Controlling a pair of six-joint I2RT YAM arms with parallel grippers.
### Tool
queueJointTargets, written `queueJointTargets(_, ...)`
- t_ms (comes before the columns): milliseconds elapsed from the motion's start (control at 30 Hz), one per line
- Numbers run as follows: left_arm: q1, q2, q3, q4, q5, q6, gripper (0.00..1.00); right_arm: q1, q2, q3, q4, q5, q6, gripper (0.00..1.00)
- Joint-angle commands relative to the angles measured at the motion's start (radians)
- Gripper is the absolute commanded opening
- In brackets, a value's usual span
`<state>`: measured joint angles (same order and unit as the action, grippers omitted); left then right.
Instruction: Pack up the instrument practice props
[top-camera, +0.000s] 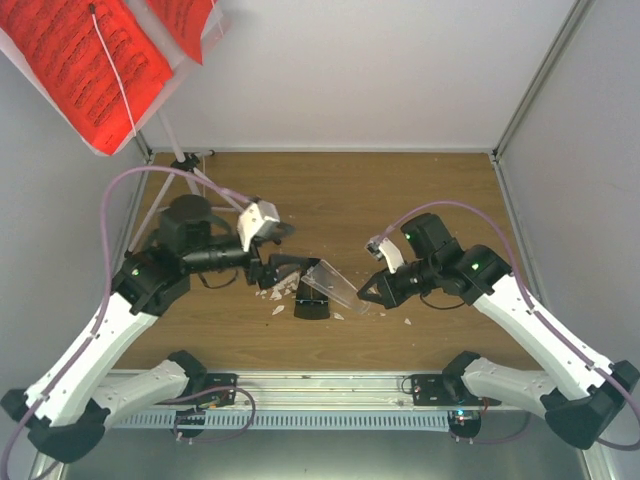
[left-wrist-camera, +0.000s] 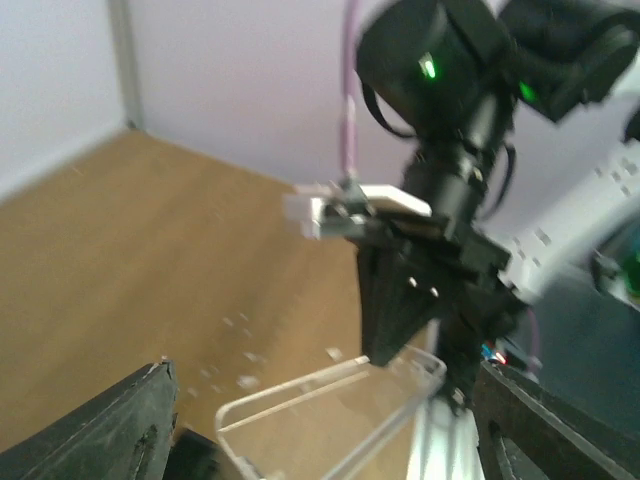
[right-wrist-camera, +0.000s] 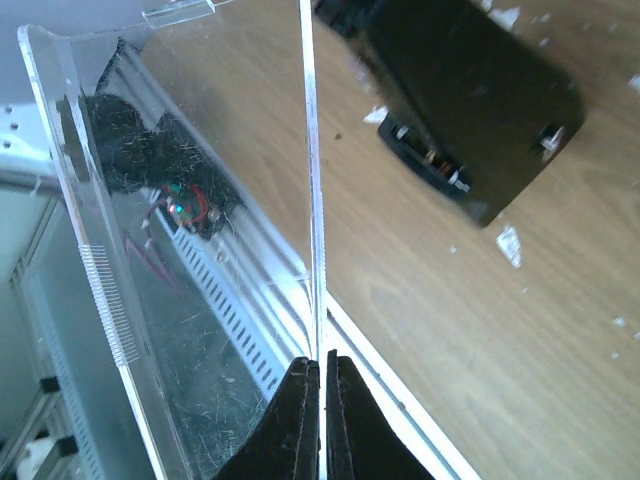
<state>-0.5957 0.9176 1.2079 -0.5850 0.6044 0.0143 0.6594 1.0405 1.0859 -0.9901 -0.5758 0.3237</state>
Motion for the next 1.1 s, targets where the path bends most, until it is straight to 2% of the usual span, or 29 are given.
queueJointTargets(0,-0.138,0.038,0.033,-0.099,0.046,0.036,0.80,0.045,-0.014,0.011,-0.094,-0.062,0.018,0.01)
queueJointTargets(133,-0.238,0.095,0.075,-0.160,0.040,0.048,0.76,0.054,0.008,-0.025,-0.121,-0.117,0.027,0.00)
queueJointTargets(333,-0.369,0.158,0.022,-0.171,-0.031,0.027,0.72,0.060,0.056,-0.032,-0.183,-0.163,-0.015,0.01)
queueJointTargets(600,-0.379,0.175,-0.151,-0.129,0.084,0.007,0.74,0.084,0.075,-0.126,-0.096,-0.264,0.004,0.01)
queueJointTargets(767,-0.380,0.162,-0.143,-0.161,0.029,0.018,0.76,0.098,0.108,-0.138,-0.124,-0.261,-0.037,0.00)
queueJointTargets(1067,-0.380,0.185,-0.185,-0.166,0.109,-0.012,0.62,0.105,0.116,-0.140,-0.176,-0.248,-0.089,0.01)
